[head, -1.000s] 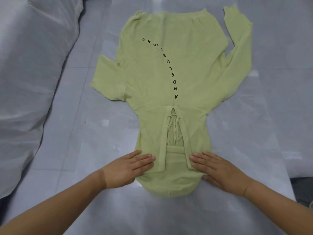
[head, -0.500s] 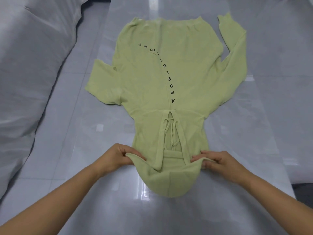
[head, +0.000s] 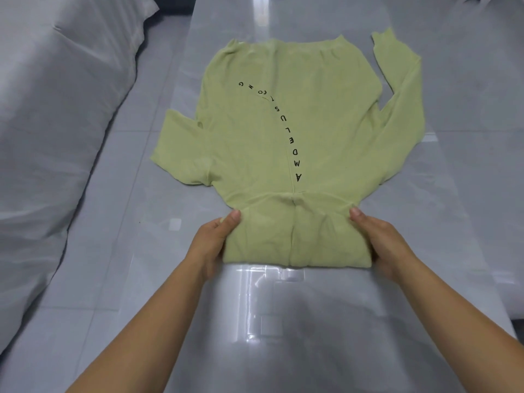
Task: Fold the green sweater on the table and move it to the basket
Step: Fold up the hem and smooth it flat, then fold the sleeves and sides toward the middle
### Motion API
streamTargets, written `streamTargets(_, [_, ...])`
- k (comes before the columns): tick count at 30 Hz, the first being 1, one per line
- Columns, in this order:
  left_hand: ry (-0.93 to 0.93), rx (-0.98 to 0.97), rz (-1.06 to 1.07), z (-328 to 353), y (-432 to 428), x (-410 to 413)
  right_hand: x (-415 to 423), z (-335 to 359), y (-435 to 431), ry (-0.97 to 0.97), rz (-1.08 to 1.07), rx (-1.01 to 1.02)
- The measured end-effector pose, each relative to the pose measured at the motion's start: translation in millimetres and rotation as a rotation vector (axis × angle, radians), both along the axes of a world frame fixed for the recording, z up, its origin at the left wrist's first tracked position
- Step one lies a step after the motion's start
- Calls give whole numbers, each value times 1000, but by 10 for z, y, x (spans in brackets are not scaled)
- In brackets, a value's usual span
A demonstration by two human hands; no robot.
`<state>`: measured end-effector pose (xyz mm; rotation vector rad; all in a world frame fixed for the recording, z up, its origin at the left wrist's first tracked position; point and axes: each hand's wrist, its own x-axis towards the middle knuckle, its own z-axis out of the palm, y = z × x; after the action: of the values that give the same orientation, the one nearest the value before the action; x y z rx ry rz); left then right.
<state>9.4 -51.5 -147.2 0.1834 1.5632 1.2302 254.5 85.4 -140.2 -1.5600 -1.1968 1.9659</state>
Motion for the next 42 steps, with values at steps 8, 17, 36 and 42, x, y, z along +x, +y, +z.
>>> streamTargets(8, [37, -42, 92, -25, 50, 95, -55, -132, -101, -125, -151, 162])
streamTargets(17, [63, 239, 129, 316, 690, -268, -481, 161, 583, 6, -279, 400])
streamTargets(36, [187, -68, 121, -141, 2354, -1012, -1295, -351, 2172, -165, -228, 368])
streamTargets(42, [64, -100, 89, -70, 2322, -1033, -1303, -278, 2207, -182, -194, 281])
